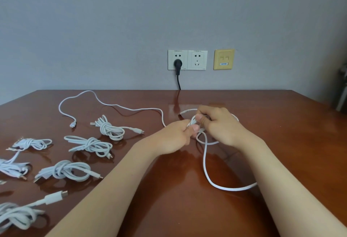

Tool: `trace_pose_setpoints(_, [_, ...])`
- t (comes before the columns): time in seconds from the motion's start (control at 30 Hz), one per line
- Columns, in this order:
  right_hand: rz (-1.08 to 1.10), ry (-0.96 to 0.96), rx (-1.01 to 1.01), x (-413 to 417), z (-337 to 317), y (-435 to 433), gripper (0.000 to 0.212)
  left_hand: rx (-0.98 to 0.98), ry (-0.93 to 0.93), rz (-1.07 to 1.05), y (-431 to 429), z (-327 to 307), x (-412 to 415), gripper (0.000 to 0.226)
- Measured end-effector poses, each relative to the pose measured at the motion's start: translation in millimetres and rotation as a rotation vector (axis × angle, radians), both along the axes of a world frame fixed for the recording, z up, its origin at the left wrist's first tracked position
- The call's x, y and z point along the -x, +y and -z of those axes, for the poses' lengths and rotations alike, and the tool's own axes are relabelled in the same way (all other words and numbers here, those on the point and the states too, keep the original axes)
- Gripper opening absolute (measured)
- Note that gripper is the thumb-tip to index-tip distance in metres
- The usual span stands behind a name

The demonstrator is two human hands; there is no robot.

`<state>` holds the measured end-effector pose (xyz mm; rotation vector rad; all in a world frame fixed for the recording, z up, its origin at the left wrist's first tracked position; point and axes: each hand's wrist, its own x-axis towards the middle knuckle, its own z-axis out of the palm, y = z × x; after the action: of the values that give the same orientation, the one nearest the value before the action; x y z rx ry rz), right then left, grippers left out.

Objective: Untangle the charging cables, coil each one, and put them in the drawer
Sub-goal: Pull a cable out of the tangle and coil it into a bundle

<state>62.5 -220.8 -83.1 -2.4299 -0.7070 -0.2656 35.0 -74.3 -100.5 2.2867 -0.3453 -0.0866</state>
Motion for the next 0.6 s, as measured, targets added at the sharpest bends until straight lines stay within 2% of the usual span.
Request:
trace_pose_setpoints(0.07, [0.002, 0.002, -0.035, -1, 0, -1, 0.033, -0.02, -0.08, -0.006, 1, -1, 0, 0.029])
trace_pose_setpoints(0.13, [-0.035, 0.023, -0.118, -1, -1, -2, 0.034, -0.024, -0.078, 0.005, 4, -3, -1, 0.029])
trace_pose_setpoints(0.33, [-0.184, 0.328, -0.707, -7, -8, -13, 0.036, 0.119, 0.158, 0.203, -6, -12, 11, 0.029])
trace_pose_setpoints(0.47, [-0.134, 0.423, -0.717, -6, -7, -11, 0.026, 0.216, 0.087, 0.198, -13, -16, 14, 0.03])
trace_pose_setpoints(0.6, [-0.148, 0.424, -0.722, -4, -9, -12, 0.026, 0.2, 0.056, 0.087, -8, -16, 11, 0.033])
